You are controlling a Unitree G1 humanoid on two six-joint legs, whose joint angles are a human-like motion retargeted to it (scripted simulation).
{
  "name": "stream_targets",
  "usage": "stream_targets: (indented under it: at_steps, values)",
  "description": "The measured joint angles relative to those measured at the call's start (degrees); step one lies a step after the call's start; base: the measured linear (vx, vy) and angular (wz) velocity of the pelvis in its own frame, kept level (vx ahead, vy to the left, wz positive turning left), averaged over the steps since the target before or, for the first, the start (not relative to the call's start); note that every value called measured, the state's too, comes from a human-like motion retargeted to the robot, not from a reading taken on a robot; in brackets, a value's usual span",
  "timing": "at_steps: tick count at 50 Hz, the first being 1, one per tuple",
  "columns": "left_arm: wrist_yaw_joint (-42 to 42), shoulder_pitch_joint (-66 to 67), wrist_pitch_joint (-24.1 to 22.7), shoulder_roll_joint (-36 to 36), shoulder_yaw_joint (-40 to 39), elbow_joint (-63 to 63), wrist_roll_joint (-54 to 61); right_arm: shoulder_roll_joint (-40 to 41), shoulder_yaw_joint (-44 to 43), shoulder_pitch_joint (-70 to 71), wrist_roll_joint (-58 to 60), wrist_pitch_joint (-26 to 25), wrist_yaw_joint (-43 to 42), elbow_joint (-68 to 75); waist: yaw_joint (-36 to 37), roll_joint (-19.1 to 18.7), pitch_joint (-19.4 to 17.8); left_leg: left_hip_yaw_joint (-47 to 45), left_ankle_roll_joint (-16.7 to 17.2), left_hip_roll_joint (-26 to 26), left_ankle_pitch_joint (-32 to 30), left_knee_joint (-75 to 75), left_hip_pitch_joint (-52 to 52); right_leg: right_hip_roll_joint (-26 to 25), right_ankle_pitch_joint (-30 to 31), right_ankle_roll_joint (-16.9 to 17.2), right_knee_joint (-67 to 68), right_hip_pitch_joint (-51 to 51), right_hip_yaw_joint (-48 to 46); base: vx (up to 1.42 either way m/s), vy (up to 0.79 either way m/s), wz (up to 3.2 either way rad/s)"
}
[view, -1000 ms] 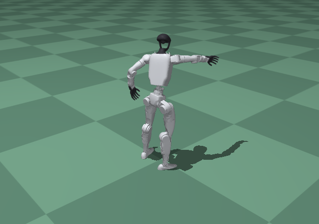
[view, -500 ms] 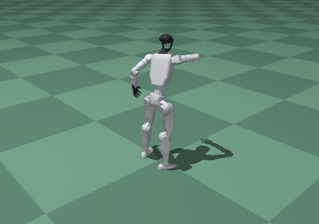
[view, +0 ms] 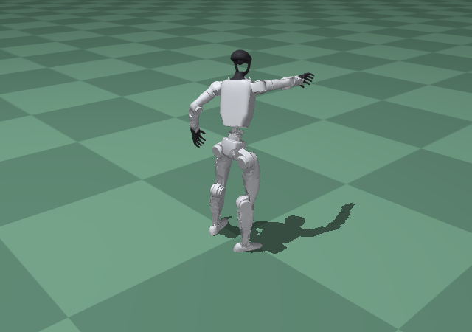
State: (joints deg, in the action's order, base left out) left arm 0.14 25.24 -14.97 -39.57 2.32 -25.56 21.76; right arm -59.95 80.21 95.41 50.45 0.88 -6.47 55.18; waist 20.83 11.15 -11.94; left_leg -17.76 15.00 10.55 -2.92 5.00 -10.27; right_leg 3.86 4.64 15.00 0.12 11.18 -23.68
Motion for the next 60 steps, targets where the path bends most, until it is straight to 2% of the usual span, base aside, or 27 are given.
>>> stream_targets:
  at_steps: [6,7,8,10,15,19,24,30,34,35,38,40,41,44,47,48,50,52,54,60]
  values:
    - [1.54,1.32,1.05,0.98,-2.89,0.90,-0.40,3.74,0.00,7.36,-3.48,1.13,-7.57,-25.59,-0.93,-0.31,0.08,-0.26,0.00,0.03,-0.05,0.00,0.58,-0.13,0.03,0.00,-0.08,-0.43,0.42,0.00,0.00,0.00]
    - [2.01,1.68,1.09,1.76,-3.26,1.37,-0.24,4.29,0.00,8.27,-4.26,1.41,-9.39,-30.63,-1.05,-0.31,0.90,-0.58,0.00,0.08,-0.13,0.00,-0.29,-0.22,0.35,0.00,-0.39,0.49,0.77,0.01,0.00,-0.37]
    - [2.16,2.45,1.01,3.52,-3.16,2.40,-0.11,4.52,0.00,8.99,-4.94,2.09,-10.40,-36.06,-0.82,-0.32,3.38,-1.41,0.00,0.32,-0.35,0.00,-2.86,-0.50,1.29,0.00,-1.30,3.16,1.63,0.02,0.00,-0.41]
    - [2.49,2.92,1.47,5.44,-3.60,3.41,0.34,4.70,0.00,9.49,-8.38,2.73,-11.75,-47.43,-1.18,-1.02,4.21,-1.70,0.00,0.49,-0.38,0.00,-3.62,-0.64,1.49,0.00,-1.58,4.00,2.03,0.01,0.00,-0.17]
    - [3.10,3.01,2.95,8.97,-3.77,5.10,1.09,2.02,0.00,4.09,-18.85,3.86,-12.42,-70.91,-2.40,-3.04,3.49,-1.71,0.00,0.75,-0.20,0.00,-2.84,-0.77,1.05,0.00,-1.51,3.32,2.22,0.00,0.00,0.00]
    - [3.89,3.87,3.50,10.34,-3.99,6.19,0.51,-4.60,-0.01,-6.07,-23.16,4.80,-11.39,-79.97,-3.91,-3.09,3.56,-1.63,0.00,0.89,-0.23,0.00,-2.99,-0.90,0.83,0.00,-1.43,3.48,2.07,0.00,0.00,0.00]
    - [4.78,4.22,2.92,9.64,-3.67,6.10,-0.63,-13.55,0.00,-18.88,-20.51,7.40,-6.08,-74.39,-4.96,-1.71,2.83,-1.64,0.00,0.78,-0.38,0.00,-3.04,-0.95,0.83,0.00,-1.46,3.45,1.74,0.00,0.00,0.00]
    - [3.53,3.14,1.36,6.75,-1.58,3.81,-2.60,-16.03,0.00,-27.02,-6.71,11.11,1.34,-46.11,-4.06,-0.34,2.92,-1.62,0.00,0.46,-0.64,0.00,-3.72,-0.79,0.91,0.00,-1.30,4.08,1.33,0.00,0.00,0.00]
    - [2.57,2.38,0.51,7.01,0.20,2.31,-3.86,-12.27,-0.80,-27.04,-1.40,7.67,1.43,-21.10,-3.07,-1.67,3.68,-1.43,0.00,0.55,-0.66,0.00,-3.82,-0.83,0.89,0.00,-1.31,4.04,1.12,0.00,0.00,0.00]
    - [1.52,2.02,0.54,6.45,0.48,2.25,-2.58,-11.93,0.00,-26.09,2.40,7.19,3.66,-16.59,-2.32,-1.40,3.71,-1.42,0.00,0.67,-0.67,0.00,-3.75,-0.86,0.91,0.00,-1.38,3.95,1.10,0.00,0.00,0.00]
    - [0.63,1.47,-0.04,5.67,1.59,1.93,-2.13,-8.77,0.00,-21.20,3.49,4.23,3.96,-3.60,-1.04,-2.05,3.89,-1.17,0.00,0.66,-0.67,0.00,-3.65,-0.75,0.87,0.00,-1.36,3.70,0.94,0.00,0.00,0.08]
    - [0.20,0.11,0.19,4.13,1.90,1.11,-1.63,-6.38,0.00,-17.15,3.08,2.41,3.24,1.11,-1.39,-3.49,0.58,0.41,0.00,0.43,-0.42,0.00,-0.02,-0.31,-0.73,0.00,0.23,-0.15,-0.51,-0.01,-0.02,0.46]
    - [0.09,-0.09,0.15,3.69,1.95,1.01,-1.47,-5.52,0.00,-14.69,2.91,1.78,2.37,1.75,-1.06,-3.61,0.18,0.47,0.00,0.37,-0.41,0.00,0.35,-0.26,-0.74,0.00,0.20,-0.56,-0.54,-0.01,-0.02,0.29]
    - [0.13,0.04,0.21,2.45,1.64,0.82,-1.12,-3.13,0.00,-7.91,2.07,0.64,-0.79,-0.89,-0.38,-3.37,0.23,0.52,0.00,0.24,-0.50,0.00,0.38,-0.15,-0.64,0.00,0.14,-0.67,-0.50,0.00,0.00,0.00]
    - [0.52,0.57,0.69,1.92,0.17,0.61,-0.81,-0.86,0.00,-1.41,-0.02,0.78,-3.87,-10.34,-0.52,-3.04,0.04,0.49,0.00,0.17,-0.59,0.00,0.55,-0.14,-0.52,0.00,0.06,-0.85,-0.39,0.00,0.00,0.00]
    - [0.66,0.82,0.93,1.95,-0.45,0.58,-0.72,-0.18,0.00,0.48,-1.00,1.08,-4.64,-14.62,-0.67,-2.91,0.07,0.45,0.00,0.17,-0.64,0.00,0.52,-0.17,-0.46,0.00,0.01,-0.80,-0.33,0.00,0.00,0.00]
    - [1.59,2.42,0.85,3.81,-1.18,1.57,-1.26,1.17,0.00,4.08,-3.63,1.87,-7.21,-23.81,-0.28,-1.81,4.26,-1.00,0.00,0.33,-1.14,0.00,-4.12,-0.59,1.37,0.00,-1.60,3.97,1.11,-0.01,0.00,-0.28]
    - [2.32,1.99,1.41,3.16,-2.61,0.99,-0.69,2.88,0.00,6.41,-5.83,1.49,-11.03,-33.21,-1.58,-2.33,1.41,-0.01,0.00,0.27,-0.90,0.00,-1.06,-0.40,0.10,0.00,-0.38,0.92,0.24,0.00,0.00,0.00]
    - [2.63,2.90,1.45,5.41,-2.74,2.22,-0.58,3.23,0.00,8.23,-8.23,1.87,-13.02,-44.02,-1.14,-2.17,4.06,-1.19,0.00,0.66,-1.13,0.00,-4.02,-0.88,1.40,0.00,-1.71,4.01,1.48,0.02,-0.01,-0.33]
    - [3.42,2.74,2.54,8.42,-2.64,4.08,-0.70,0.31,0.00,4.41,-18.92,4.44,-16.34,-72.13,-1.92,-3.69,3.00,-1.26,0.00,1.08,-0.93,0.00,-3.31,-1.19,1.07,0.00,-1.64,3.48,1.78,0.00,0.00,0.00]
